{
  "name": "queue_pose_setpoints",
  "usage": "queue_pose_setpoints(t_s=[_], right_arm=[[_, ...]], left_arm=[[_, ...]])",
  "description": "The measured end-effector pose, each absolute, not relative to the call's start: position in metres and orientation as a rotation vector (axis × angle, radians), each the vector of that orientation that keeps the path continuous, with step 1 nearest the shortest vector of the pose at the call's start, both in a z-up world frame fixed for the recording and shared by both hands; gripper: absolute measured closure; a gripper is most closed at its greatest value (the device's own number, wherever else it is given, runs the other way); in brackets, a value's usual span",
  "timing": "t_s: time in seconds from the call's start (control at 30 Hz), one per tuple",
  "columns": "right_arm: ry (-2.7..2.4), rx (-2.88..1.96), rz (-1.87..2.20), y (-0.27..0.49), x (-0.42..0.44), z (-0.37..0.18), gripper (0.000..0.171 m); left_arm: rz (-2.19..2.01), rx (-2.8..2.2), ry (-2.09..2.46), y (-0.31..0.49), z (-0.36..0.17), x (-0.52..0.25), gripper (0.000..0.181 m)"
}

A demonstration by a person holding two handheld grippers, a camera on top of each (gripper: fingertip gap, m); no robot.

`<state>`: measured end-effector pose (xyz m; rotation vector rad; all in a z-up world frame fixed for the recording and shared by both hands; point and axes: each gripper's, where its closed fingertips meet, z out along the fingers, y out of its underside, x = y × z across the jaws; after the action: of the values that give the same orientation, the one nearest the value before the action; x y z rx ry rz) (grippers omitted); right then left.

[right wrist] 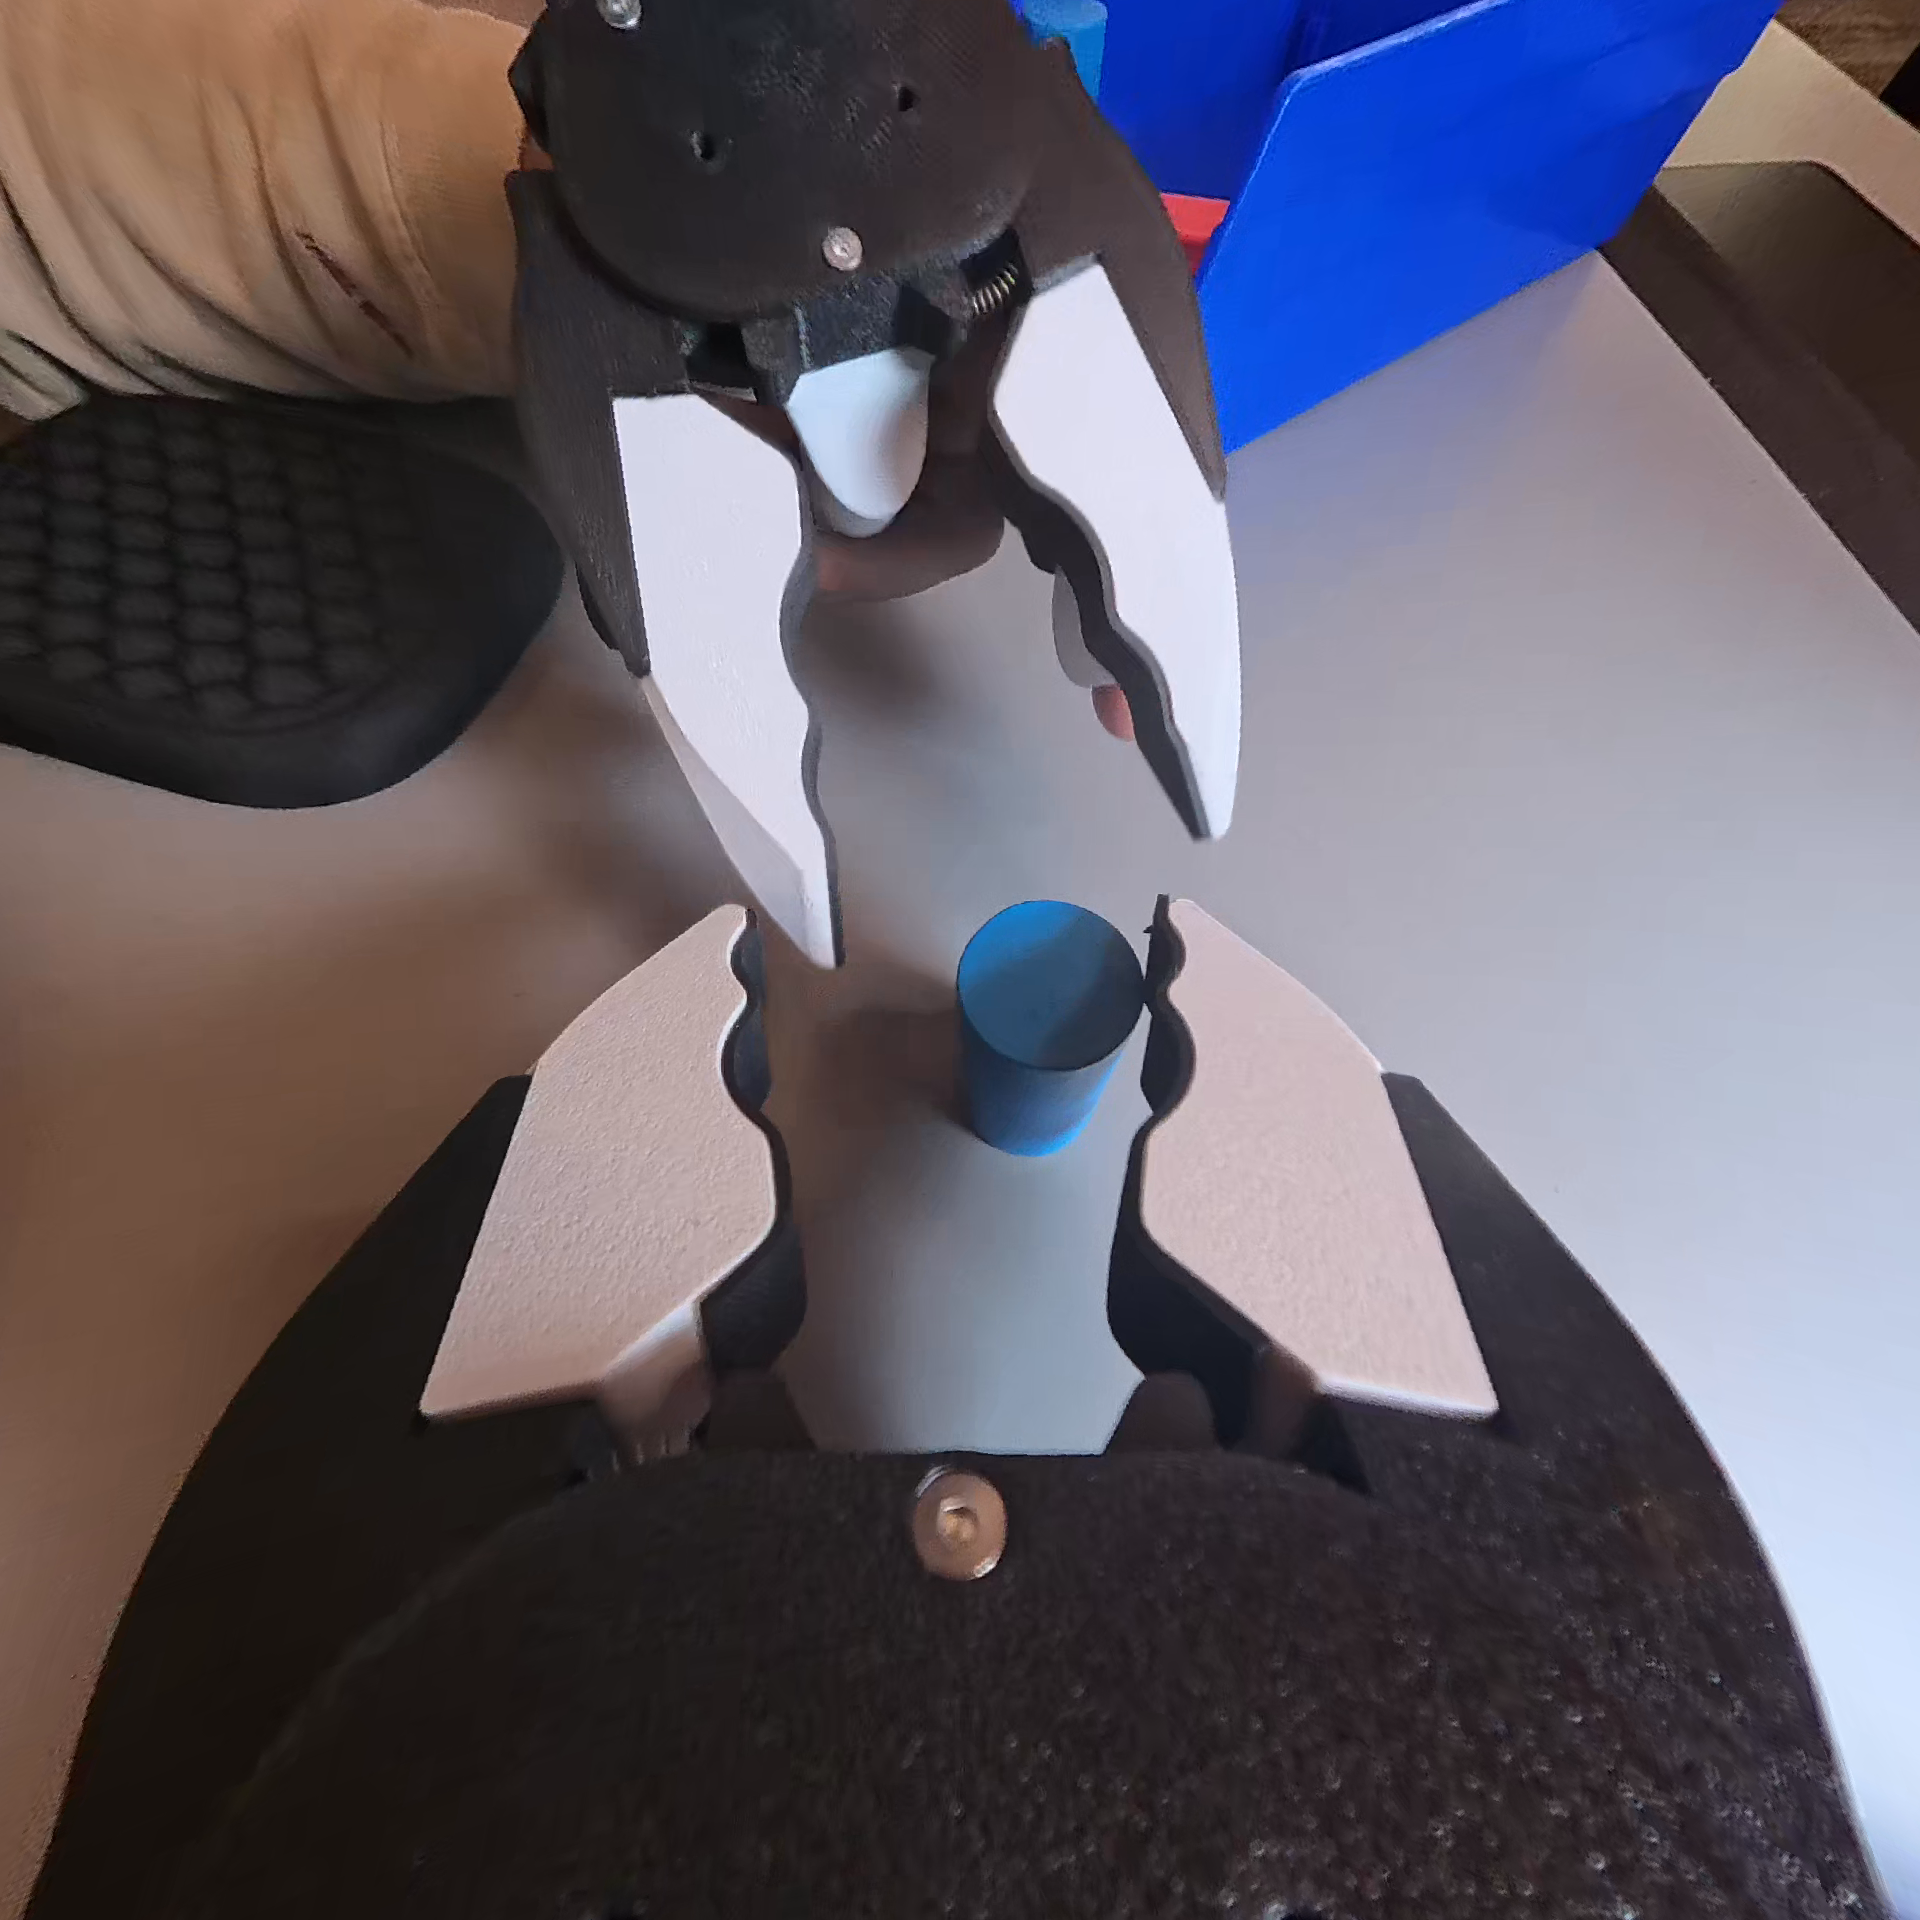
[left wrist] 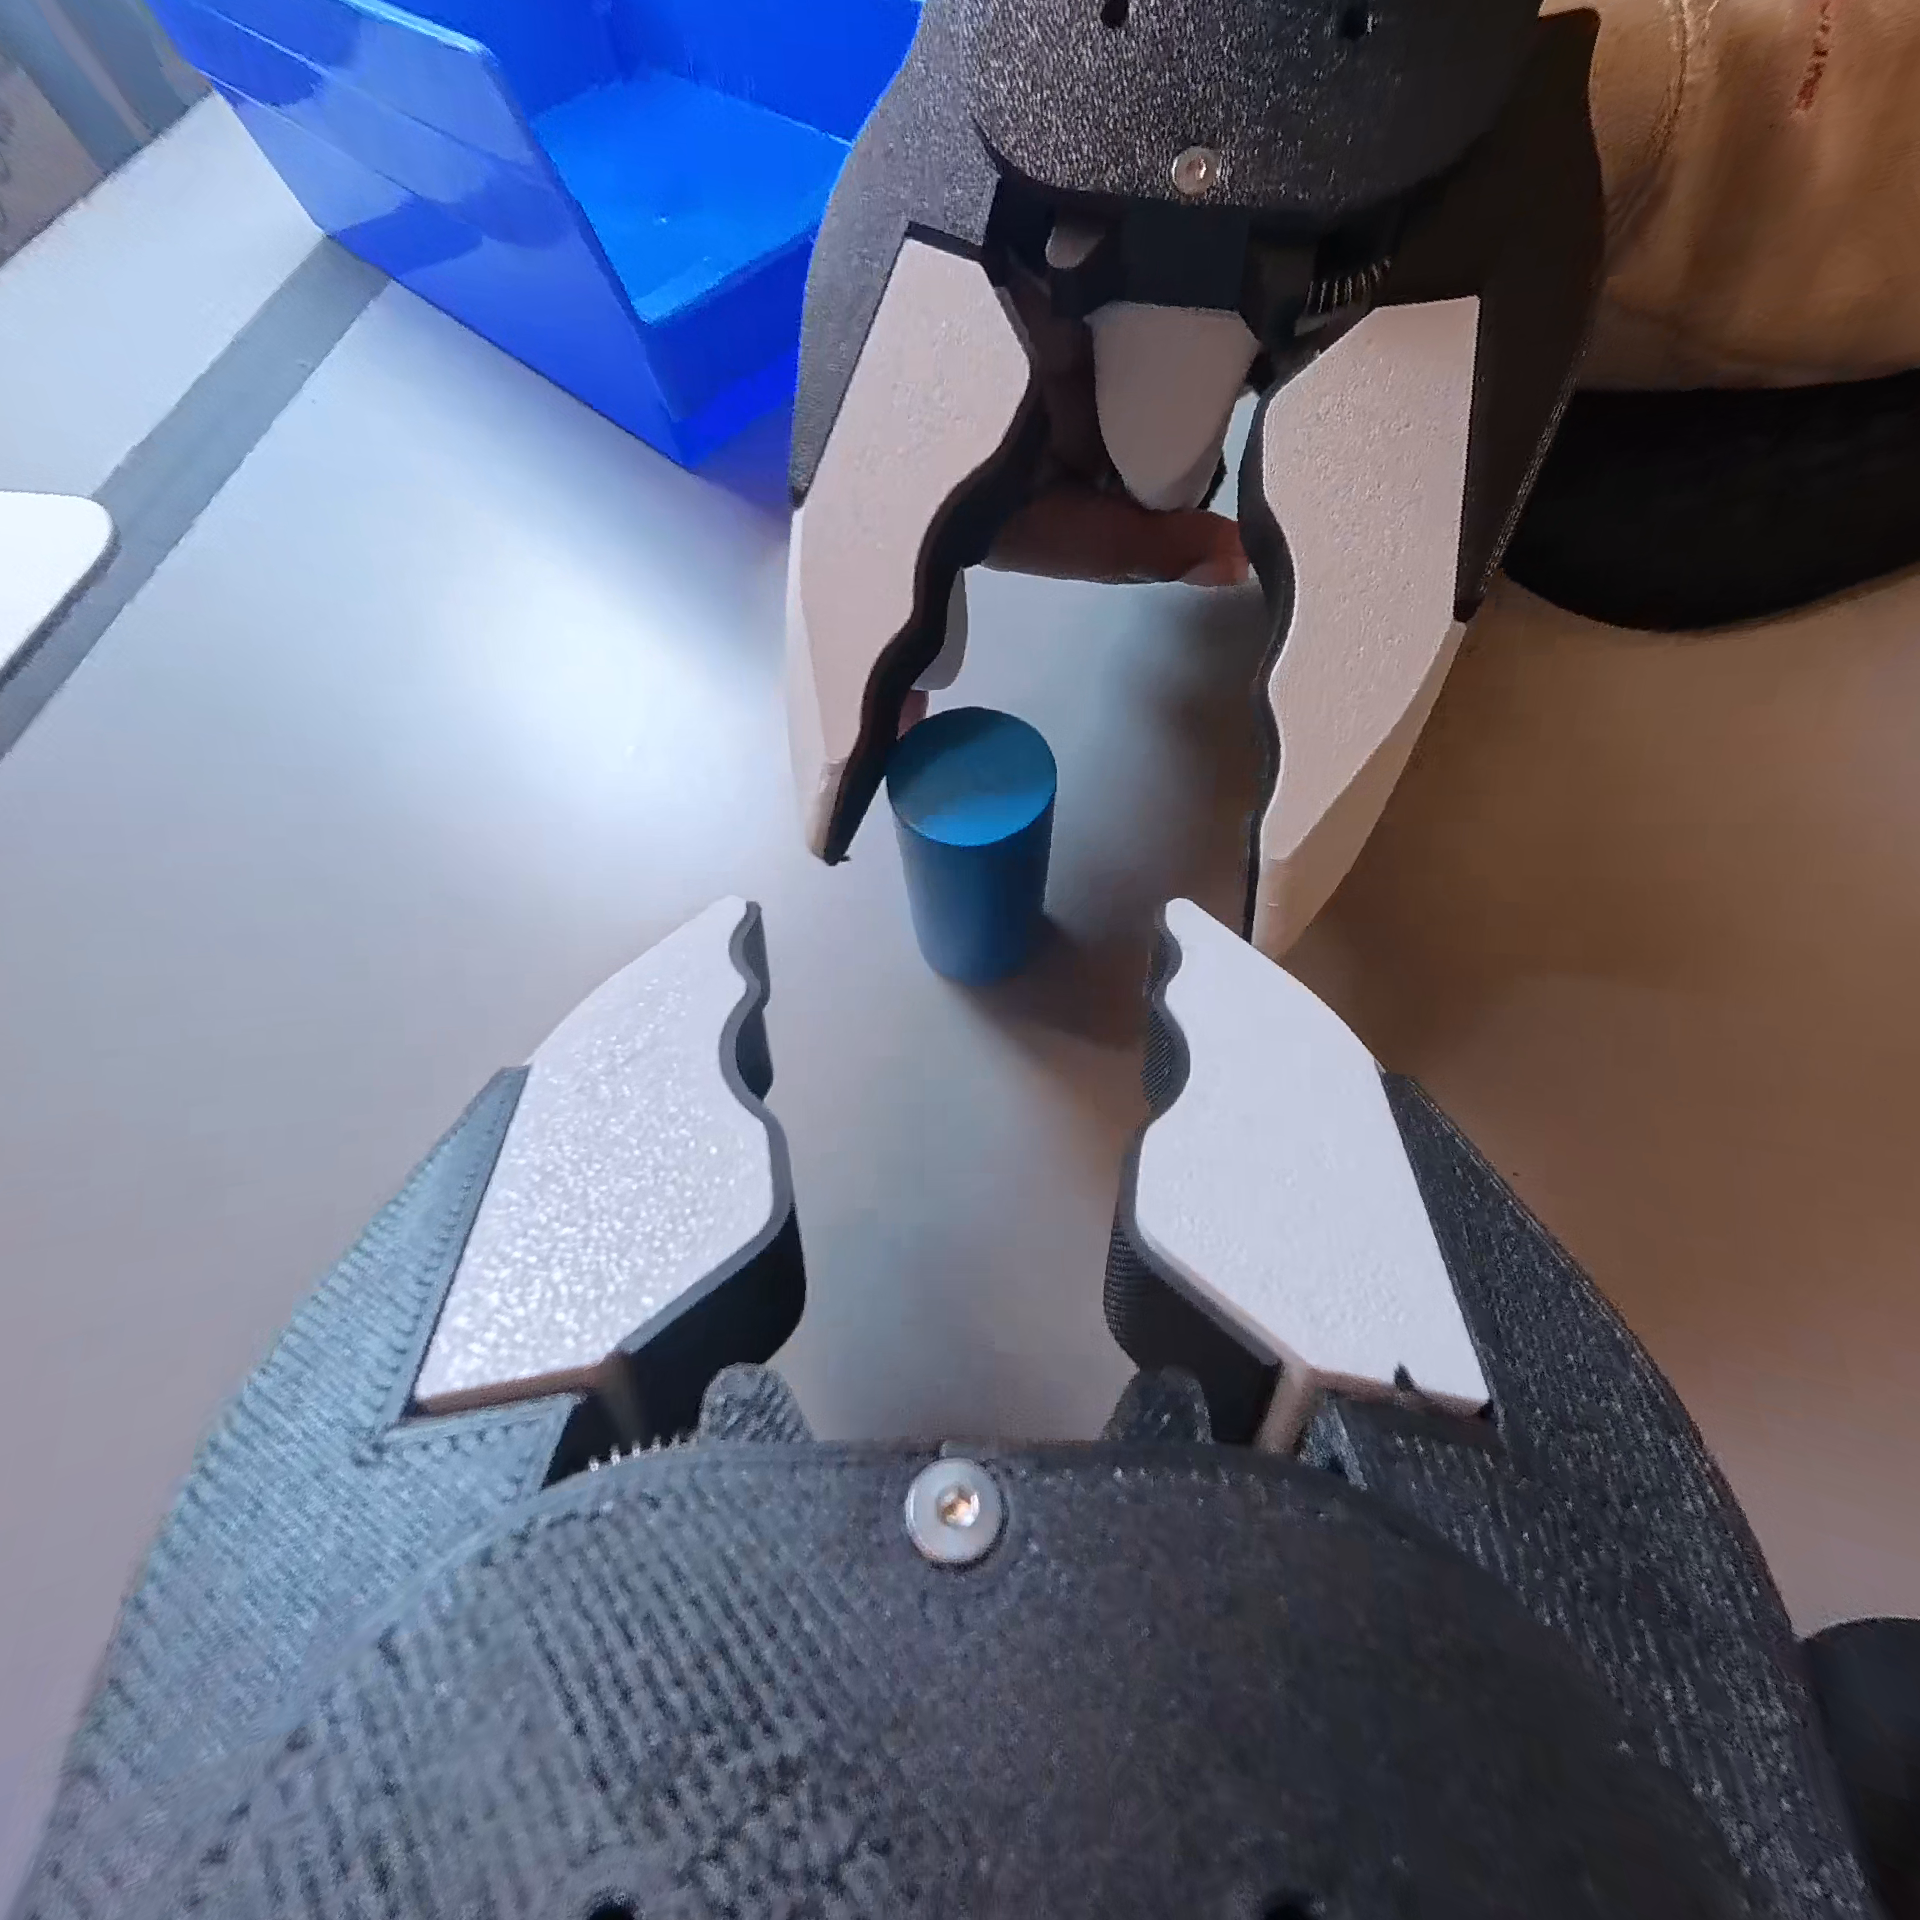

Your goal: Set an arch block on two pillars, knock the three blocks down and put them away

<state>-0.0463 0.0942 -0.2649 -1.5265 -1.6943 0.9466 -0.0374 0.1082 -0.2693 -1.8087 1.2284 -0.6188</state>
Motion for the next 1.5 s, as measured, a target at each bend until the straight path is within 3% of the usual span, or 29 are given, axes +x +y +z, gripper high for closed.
queue_pose_setpoints(t_s=[0.57,0.67,0.9,1.23,1.33,1.5], right_arm=[[-1.741,-1.613,0.611,0.11,-0.039,-0.277,0.119],[-1.721,-1.654,0.553,0.117,-0.037,-0.279,0.136],[-1.548,-1.694,0.483,0.15,-0.023,-0.258,0.136],[-1.586,-1.797,0.563,0.157,-0.013,-0.286,0.136],[-1.57,-1.773,0.574,0.157,-0.014,-0.278,0.115],[-1.442,-1.654,0.628,0.162,-0.009,-0.23,0.111]], left_arm=[[-0.48,-1.668,0.996,0.098,-0.244,-0.06,0.131],[-0.443,-1.653,1.029,0.096,-0.245,-0.058,0.131],[-0.473,-1.653,0.983,0.099,-0.239,-0.062,0.137],[-0.495,-1.689,0.931,0.106,-0.241,-0.071,0.14],[-0.441,-1.715,0.917,0.109,-0.227,-0.084,0.141],[-0.327,-2.013,0.963,0.096,-0.186,-0.173,0.13]])
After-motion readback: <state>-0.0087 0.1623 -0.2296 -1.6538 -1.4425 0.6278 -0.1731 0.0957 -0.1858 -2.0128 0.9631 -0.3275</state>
